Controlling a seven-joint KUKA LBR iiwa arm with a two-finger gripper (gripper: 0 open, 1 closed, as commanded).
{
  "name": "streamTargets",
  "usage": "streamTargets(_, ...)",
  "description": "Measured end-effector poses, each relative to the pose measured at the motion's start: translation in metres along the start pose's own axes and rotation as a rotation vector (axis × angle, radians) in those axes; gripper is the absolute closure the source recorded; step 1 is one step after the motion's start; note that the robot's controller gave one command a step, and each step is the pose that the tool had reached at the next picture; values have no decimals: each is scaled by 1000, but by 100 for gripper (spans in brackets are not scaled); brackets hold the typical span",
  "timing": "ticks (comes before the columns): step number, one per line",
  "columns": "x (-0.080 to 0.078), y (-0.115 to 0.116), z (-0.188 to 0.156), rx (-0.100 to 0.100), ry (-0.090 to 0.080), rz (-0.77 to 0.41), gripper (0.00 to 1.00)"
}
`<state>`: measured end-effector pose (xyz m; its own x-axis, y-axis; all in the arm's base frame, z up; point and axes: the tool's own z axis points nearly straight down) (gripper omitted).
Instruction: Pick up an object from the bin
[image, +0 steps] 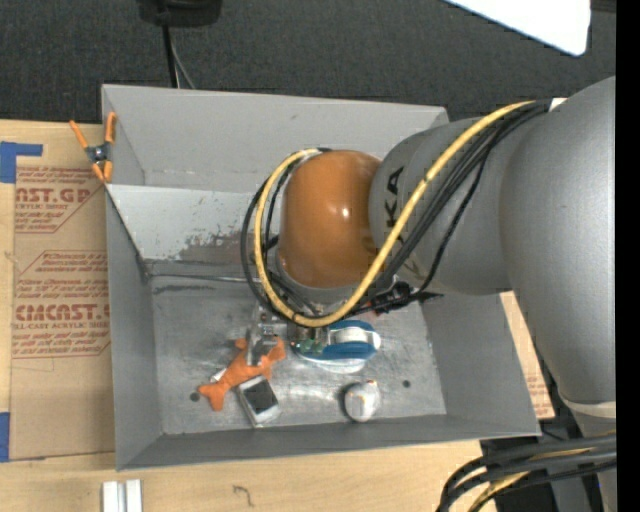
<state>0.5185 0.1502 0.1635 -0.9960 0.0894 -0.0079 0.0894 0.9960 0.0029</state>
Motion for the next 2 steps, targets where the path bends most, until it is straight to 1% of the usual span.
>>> streamTargets(1,9,31,45,2,8,-250,0)
streamTargets(2,11,41,55,0,9,-386,0)
